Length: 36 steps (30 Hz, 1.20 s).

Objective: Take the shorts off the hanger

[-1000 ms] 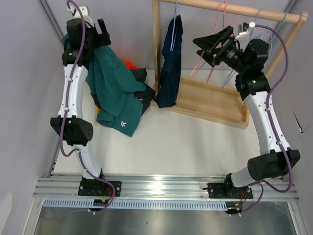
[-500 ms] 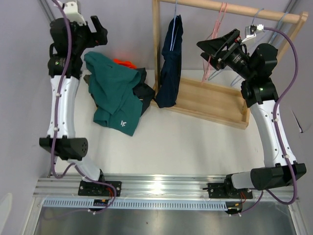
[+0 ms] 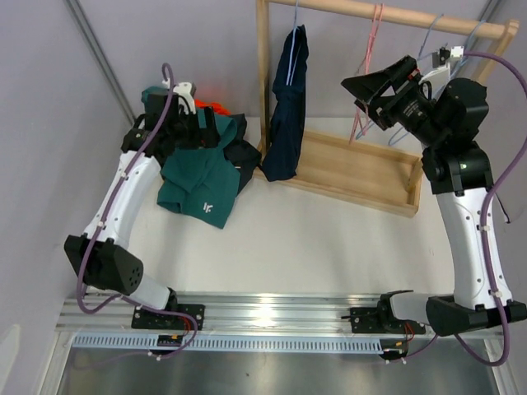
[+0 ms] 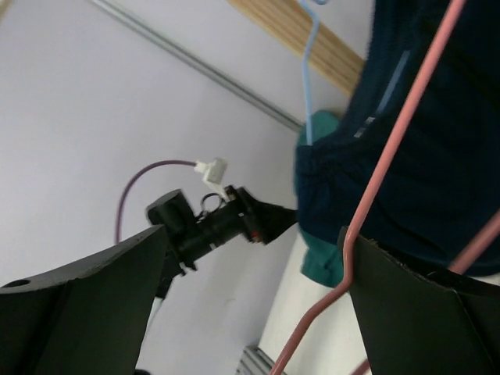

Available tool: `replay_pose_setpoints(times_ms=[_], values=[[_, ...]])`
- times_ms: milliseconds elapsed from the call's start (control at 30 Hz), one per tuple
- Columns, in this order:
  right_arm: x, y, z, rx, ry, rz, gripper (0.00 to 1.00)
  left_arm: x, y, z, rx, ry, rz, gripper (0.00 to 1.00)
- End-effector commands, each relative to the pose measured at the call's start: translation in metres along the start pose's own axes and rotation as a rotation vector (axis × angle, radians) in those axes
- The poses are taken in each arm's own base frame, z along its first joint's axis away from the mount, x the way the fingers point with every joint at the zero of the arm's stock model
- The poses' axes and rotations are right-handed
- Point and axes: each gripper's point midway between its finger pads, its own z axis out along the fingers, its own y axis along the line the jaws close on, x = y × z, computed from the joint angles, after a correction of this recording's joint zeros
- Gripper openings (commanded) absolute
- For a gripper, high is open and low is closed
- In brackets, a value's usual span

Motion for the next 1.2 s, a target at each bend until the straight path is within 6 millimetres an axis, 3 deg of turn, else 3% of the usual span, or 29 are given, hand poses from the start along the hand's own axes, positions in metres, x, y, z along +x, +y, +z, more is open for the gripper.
replay_pose_setpoints(times_ms=[0,233,267,300,533,600,667,733,833,933,967,1033,1100,1167], values=[[-0.015,-0.011,-0.029,0.188,-0.084,-0.131,0.99,-0.043,-0.033,-0.074,0.100,-0.188,0.034,0.99],[-0.018,-0.062,-0.039,0.461,-0.063,-0.259,0.99,-0.031,-0.029,-0.097,0.066,-0.177,0.053,0.99],[-0.011,-0.069,-0.043,0.508,-0.035,-0.292,0.99,-0.030,-0.030,-0.103,0.067,-0.186,0.056,0.99],[-0.023,-0.073,-0.048,0.569,-0.087,-0.322,0.99,-0.030,-0.033,-0.108,0.076,-0.200,0.058,0.99],[-0.033,-0.086,-0.058,0.691,-0.103,-0.418,0.99,-0.024,-0.038,-0.147,0.105,-0.260,0.066,0.99],[-0.036,-0.076,-0.057,0.663,-0.124,-0.421,0.99,-0.020,-0.038,-0.160,0.114,-0.281,0.063,0.99],[-0.042,-0.046,-0.052,0.562,-0.169,-0.430,0.99,-0.019,-0.041,-0.169,0.136,-0.302,0.061,0.99],[-0.034,0.005,-0.040,0.349,-0.191,-0.453,1.00,-0.016,-0.044,-0.178,0.158,-0.325,0.062,0.99],[-0.014,0.061,-0.023,0.059,-0.164,-0.445,0.99,-0.011,-0.045,-0.187,0.177,-0.344,0.061,0.99],[0.004,0.082,0.002,-0.031,-0.115,-0.427,0.96,-0.005,-0.047,-0.191,0.193,-0.353,0.063,0.99],[0.008,0.084,0.019,-0.044,-0.093,-0.428,0.94,-0.003,-0.047,-0.192,0.198,-0.350,0.059,0.99],[0.019,0.087,0.039,-0.057,-0.067,-0.434,0.93,0.000,-0.049,-0.196,0.214,-0.356,0.059,0.99],[0.026,0.077,0.067,-0.036,-0.057,-0.440,0.93,0.002,-0.053,-0.200,0.236,-0.364,0.053,0.99],[0.019,0.079,0.079,-0.038,-0.081,-0.463,0.94,0.008,-0.053,-0.202,0.249,-0.365,0.045,0.99]])
